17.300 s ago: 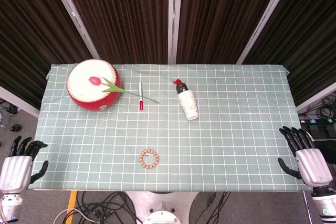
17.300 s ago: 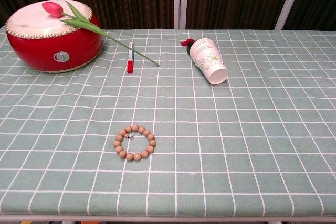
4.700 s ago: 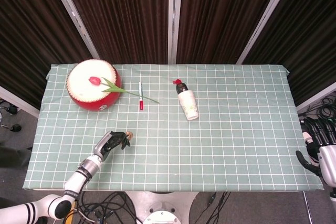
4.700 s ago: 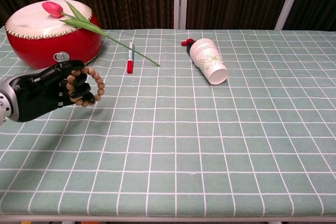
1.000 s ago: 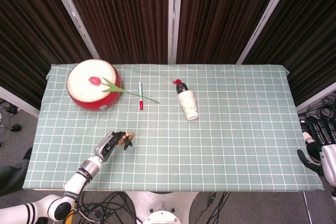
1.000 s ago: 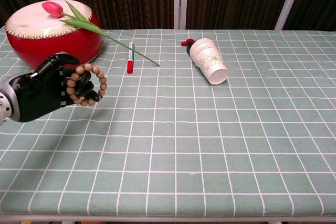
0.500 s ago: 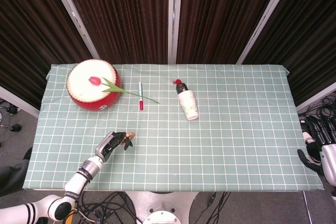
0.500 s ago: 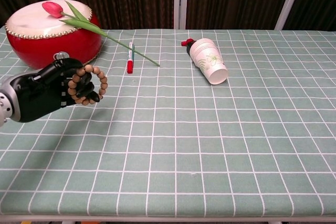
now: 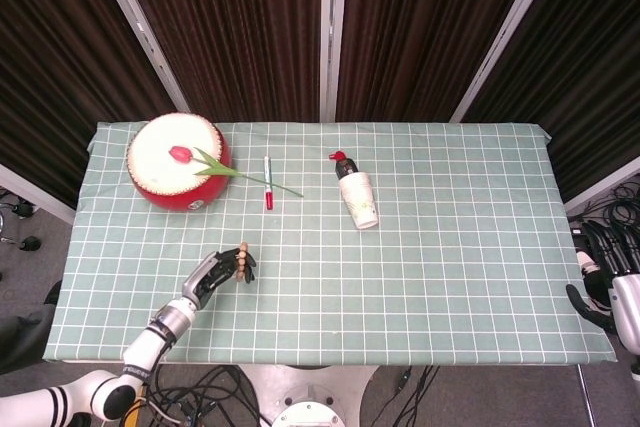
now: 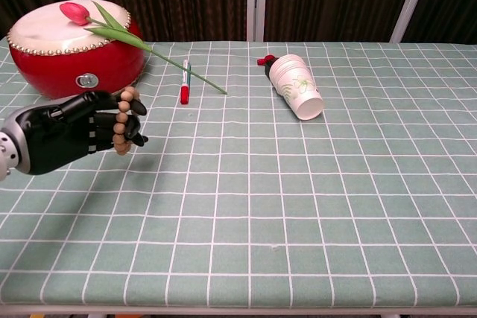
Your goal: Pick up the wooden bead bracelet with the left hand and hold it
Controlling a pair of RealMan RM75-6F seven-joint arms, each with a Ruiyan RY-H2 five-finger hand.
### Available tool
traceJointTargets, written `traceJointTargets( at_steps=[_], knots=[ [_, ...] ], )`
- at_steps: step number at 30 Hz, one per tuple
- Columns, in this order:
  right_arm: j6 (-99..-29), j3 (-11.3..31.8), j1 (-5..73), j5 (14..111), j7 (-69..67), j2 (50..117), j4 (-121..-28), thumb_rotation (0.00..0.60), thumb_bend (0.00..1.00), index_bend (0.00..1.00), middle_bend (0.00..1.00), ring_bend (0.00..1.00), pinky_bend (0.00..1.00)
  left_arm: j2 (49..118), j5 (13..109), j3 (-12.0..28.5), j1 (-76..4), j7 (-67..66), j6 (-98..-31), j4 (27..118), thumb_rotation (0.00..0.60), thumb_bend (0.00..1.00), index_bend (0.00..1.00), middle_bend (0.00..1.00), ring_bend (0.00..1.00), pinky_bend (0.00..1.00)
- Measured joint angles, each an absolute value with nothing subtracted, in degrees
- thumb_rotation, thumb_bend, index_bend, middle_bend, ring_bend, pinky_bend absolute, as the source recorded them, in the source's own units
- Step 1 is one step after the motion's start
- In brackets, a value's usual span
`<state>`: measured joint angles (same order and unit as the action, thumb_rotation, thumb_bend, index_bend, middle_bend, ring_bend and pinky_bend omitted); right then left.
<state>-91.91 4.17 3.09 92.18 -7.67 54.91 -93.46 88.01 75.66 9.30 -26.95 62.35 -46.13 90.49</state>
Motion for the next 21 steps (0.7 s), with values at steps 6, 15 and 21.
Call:
traceJointTargets(
  at_steps=[6,15,21],
  knots=[
    [-91.87,4.19,3.09,92.10,-7.67,54.90,-93.47,0.600,0.21,0.00,0.09,0.00,0.00,88.18,76.16,9.09,-26.99,62.62,-46.39,90.19,0.435,0.84,0.44,0.59,0.46,0.11],
    [-91.51,4.03,3.14,92.03,-7.91,55.17,-93.35,0.600,0.21,0.00,0.09,0.00,0.00,88.64,77.85,9.11,-26.76,63.61,-48.48,89.43,0.238,0.64,0.43,0.54,0.39,0.10],
    [-91.01,3.81,3.22,91.96,-8.40,55.61,-92.86,0.600,0.21,0.00,0.09,0.00,0.00,89.42,81.76,8.26,-26.90,61.64,-51.46,86.80,0.217,0.62,0.34,0.43,0.26,0.10]
  ],
)
